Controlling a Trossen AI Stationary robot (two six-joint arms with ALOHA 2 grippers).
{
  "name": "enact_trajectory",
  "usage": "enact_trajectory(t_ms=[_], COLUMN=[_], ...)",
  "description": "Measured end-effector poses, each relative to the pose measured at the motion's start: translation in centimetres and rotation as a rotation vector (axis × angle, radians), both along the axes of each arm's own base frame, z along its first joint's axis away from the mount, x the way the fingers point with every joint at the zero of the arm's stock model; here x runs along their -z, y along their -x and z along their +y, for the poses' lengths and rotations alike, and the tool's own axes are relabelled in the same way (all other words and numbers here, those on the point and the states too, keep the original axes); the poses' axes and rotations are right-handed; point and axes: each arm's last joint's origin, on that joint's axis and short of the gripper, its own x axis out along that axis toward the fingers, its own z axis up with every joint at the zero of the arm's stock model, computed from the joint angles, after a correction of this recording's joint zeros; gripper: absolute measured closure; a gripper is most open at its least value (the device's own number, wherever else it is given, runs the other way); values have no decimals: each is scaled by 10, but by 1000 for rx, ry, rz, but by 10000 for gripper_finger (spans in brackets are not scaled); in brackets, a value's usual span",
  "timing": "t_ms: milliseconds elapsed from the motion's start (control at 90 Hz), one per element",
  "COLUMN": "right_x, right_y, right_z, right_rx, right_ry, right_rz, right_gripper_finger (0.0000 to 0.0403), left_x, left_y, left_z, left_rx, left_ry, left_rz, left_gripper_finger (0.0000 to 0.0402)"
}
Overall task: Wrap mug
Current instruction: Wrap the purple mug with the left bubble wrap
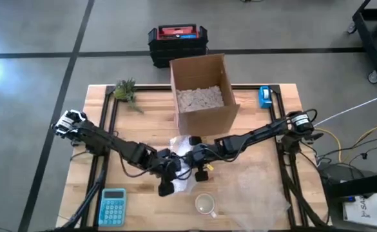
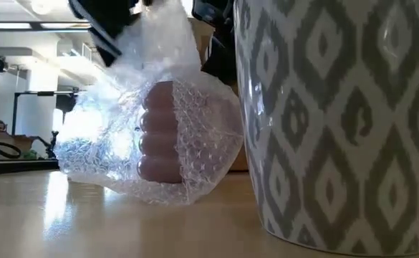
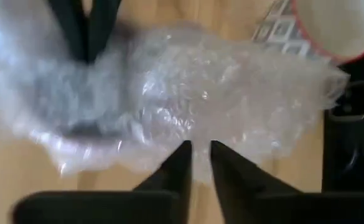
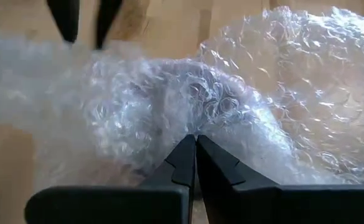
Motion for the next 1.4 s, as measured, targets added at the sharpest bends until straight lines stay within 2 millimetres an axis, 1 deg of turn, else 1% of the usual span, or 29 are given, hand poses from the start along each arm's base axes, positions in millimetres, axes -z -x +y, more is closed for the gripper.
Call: enact_trajectory(t_ms=[111,167,311,422,522,678,744,822,889,1033,1111,1233,1322,1400], right_x=[0,0,0,0,-6,-30,-37,-38,-34,-7,1,8,9,9], right_y=[0,0,0,0,1,-4,-6,-6,-8,-13,-15,-18,-18,-18], right_z=[0,0,0,0,0,3,6,10,13,12,11,10,9,8], right_rx=[1,0,1,-5,-11,-18,-25,-57,-94,-91,-86,-80,-70,-61], right_ry=[0,0,0,5,12,6,4,-4,-31,-38,-35,-37,-34,-38], right_rz=[-1,-1,-1,-4,-1,-38,-54,-60,-55,14,30,47,47,47], right_gripper_finger=[401,401,401,401,401,401,401,401,401,401,401,401,401,401], left_x=[-2,0,20,36,45,49,50,50,50,49,49,40,25,-2], left_y=[-6,-7,-5,-3,-2,-1,-1,-2,-2,-2,-2,1,7,11], left_z=[5,9,27,37,39,40,40,40,40,40,40,40,40,39], left_rx=[-36,-47,-114,-179,-202,-211,-210,-209,-209,-210,-212,-214,-207,-205], left_ry=[-61,-81,-90,-47,-17,-8,-7,-5,-4,0,4,15,18,35], left_rz=[-80,-87,-28,-32,-57,-64,-67,-73,-76,-86,-90,-104,-102,-158], left_gripper_finger=[385,383,398,397,400,400,401,400,400,400,400,401,400,401])
